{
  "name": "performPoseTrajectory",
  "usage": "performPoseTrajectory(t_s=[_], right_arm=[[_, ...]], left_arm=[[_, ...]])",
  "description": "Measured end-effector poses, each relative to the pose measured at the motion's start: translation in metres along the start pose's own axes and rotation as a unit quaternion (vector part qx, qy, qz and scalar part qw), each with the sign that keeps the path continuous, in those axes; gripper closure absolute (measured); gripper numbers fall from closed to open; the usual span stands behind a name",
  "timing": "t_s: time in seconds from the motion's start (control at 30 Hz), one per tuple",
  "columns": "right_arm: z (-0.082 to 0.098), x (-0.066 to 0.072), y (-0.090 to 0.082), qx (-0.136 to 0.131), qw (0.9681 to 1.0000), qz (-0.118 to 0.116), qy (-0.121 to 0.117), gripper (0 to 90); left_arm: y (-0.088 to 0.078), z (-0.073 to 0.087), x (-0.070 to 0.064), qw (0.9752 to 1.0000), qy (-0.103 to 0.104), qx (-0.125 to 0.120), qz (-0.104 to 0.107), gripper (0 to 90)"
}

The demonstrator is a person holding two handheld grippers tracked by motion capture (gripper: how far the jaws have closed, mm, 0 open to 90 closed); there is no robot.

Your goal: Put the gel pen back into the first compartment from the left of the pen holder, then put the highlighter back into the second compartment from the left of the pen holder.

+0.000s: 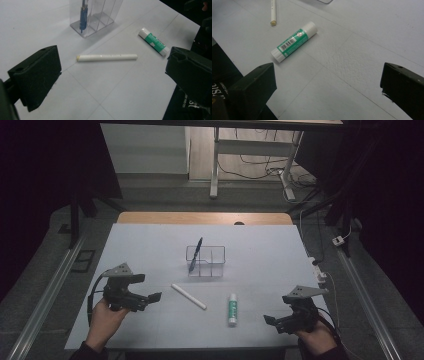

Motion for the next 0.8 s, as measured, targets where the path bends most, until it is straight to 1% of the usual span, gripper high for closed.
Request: performPoseTrajectory(t_s=[0.03,0.1,0.17,0.2,0.23,0.3,0.33,0.37,0.4,0.43,0.5,0.63,0.7,0.77,0.8], right_arm=[[0.000,0.000,0.000,0.000,1.0000,0.000,0.000,0.6],[0.000,0.000,0.000,0.000,1.0000,0.000,0.000,0.6],[0.000,0.000,0.000,0.001,1.0000,0.000,0.000,0.6],[0.000,0.000,0.000,0.001,1.0000,0.000,0.000,0.6],[0.000,0.000,0.000,0.002,1.0000,0.000,-0.001,0.6],[0.000,0.000,0.000,0.002,1.0000,0.001,-0.002,0.6],[0.000,0.000,0.000,0.002,1.0000,0.001,-0.002,0.6],[0.000,0.000,0.000,0.003,1.0000,0.001,-0.003,0.6],[0.000,0.000,0.000,0.003,1.0000,0.001,-0.003,0.6],[0.000,0.000,0.000,0.003,1.0000,0.002,-0.004,0.6],[0.000,0.000,0.000,0.003,1.0000,0.006,-0.004,0.6],[0.000,0.000,0.000,0.002,0.9999,0.014,-0.006,0.5],[0.000,0.000,0.000,0.002,0.9999,0.015,-0.007,0.5],[0.000,0.001,0.000,0.002,0.9998,0.016,-0.010,0.4],[0.000,0.001,0.000,0.006,0.9997,0.019,-0.014,0.4]], left_arm=[[0.000,0.000,0.000,1.0000,0.000,0.000,0.000,0.0],[-0.004,0.005,-0.002,1.0000,0.001,0.001,-0.006,0.0],[-0.009,0.014,-0.006,0.9999,0.004,0.007,-0.014,0.0],[-0.009,0.014,-0.006,0.9999,0.004,0.007,-0.014,0.0],[-0.011,0.021,-0.009,0.9998,0.005,0.013,-0.014,0.0],[-0.014,0.027,-0.011,0.9998,0.003,0.014,-0.016,0.0],[-0.014,0.027,-0.011,0.9998,0.003,0.014,-0.016,0.0],[-0.017,0.034,-0.012,0.9996,-0.002,0.017,-0.022,0.0],[-0.019,0.037,-0.012,0.9994,-0.003,0.018,-0.028,0.0],[-0.019,0.037,-0.012,0.9994,-0.003,0.018,-0.028,0.0],[-0.023,0.044,-0.012,0.9991,-0.007,0.019,-0.037,0.0],[-0.030,0.055,-0.013,0.9987,-0.020,0.015,-0.044,0.0],[-0.036,0.063,-0.012,0.9980,-0.028,0.012,-0.055,0.0],[-0.037,0.066,-0.012,0.9978,-0.031,0.012,-0.058,0.0],[-0.041,0.066,-0.013,0.9974,-0.031,0.006,-0.064,0.0]])
Point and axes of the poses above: each handheld gripper's, and its own axes: y roughly forward along the jaws, z roughly out of its underside, x roughly to its left, the point moved 8 cm from there along y, roughly forward along the jaws, and after that the axes turned 11 degrees about z, right-handed, at the moved point
